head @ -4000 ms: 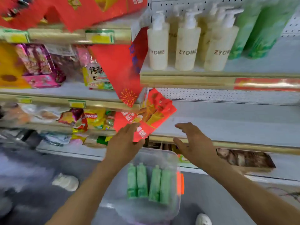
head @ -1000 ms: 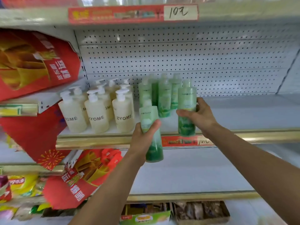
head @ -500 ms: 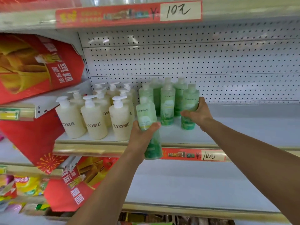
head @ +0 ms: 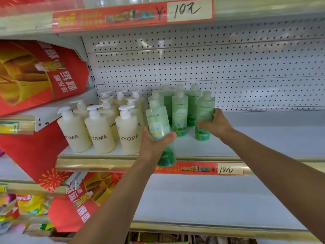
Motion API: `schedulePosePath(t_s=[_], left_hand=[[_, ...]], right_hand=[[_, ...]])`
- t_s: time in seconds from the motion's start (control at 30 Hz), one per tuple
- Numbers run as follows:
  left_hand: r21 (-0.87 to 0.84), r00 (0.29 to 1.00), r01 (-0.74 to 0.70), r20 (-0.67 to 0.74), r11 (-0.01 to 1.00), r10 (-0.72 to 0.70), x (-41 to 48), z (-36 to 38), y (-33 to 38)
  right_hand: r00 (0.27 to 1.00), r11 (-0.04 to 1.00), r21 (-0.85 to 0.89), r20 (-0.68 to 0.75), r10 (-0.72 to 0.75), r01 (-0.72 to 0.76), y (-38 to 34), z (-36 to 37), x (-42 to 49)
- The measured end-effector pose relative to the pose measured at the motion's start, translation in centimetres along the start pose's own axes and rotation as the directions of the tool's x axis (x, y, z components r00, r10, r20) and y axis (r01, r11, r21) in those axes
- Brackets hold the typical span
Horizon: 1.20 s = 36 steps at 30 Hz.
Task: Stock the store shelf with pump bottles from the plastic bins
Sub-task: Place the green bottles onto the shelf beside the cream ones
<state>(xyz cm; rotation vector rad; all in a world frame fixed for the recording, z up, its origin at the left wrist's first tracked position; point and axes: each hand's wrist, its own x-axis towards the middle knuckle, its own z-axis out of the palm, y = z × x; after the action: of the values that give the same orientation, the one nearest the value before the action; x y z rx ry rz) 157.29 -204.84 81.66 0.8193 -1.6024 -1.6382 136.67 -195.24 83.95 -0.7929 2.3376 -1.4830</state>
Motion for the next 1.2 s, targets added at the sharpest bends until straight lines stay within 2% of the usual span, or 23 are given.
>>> schedulePosePath(t_s=[0.1,0.23,0.37,0.6,0.77,0.9,1.0,1.1,1.2], left_hand=[[0.028,0.995,-0.091,-0.031,0.995,0.092,0.3,0.2,0.2],[0.071,0.979,-0.194,-0.048,0.978,0.198,0.9,0.7,0.6],[0.081,0.972,-0.215,-0.079,0.973,0.221,2.1,0.8,0.2],[0.143,0.971,-0.180,-0.130,0.973,0.199,3.6,0.4,-1.9],[0.204,0.966,-0.184,-0.145,0.962,0.215,4.4,0.4,-2.2],[0.290,0.977,-0.165,-0.083,0.943,0.197,3.4,-0.2,-2.2],[0.449,0.978,-0.197,0.023,0.871,0.209,1.0,-1.9,-2.4],[0.642,0.952,-0.282,0.094,0.713,0.292,-2.3,-5.0,-3.2],[0.719,0.926,-0.338,0.141,0.607,0.349,-5.5,-8.9,-4.1]], right_hand=[[0.996,0.988,-0.139,-0.045,-0.076,0.069,-0.4,-0.7,-1.7],[0.956,0.892,-0.401,-0.113,-0.271,0.206,-0.7,-0.7,-4.5],[0.924,0.832,-0.456,-0.052,-0.379,0.316,-1.1,-0.1,-6.5],[0.904,0.665,-0.644,0.099,-0.416,0.377,-1.3,-0.1,-7.8],[0.887,0.627,-0.662,0.128,-0.444,0.410,-1.3,0.1,-8.6],[0.864,0.568,-0.695,0.158,-0.478,0.441,-1.3,0.8,-9.6],[0.840,0.511,-0.723,0.176,-0.513,0.464,-1.5,1.6,-10.8],[0.820,0.490,-0.723,0.185,-0.542,0.487,-1.6,2.9,-12.9],[0.805,0.491,-0.697,0.213,-0.554,0.523,-1.3,5.1,-15.5]])
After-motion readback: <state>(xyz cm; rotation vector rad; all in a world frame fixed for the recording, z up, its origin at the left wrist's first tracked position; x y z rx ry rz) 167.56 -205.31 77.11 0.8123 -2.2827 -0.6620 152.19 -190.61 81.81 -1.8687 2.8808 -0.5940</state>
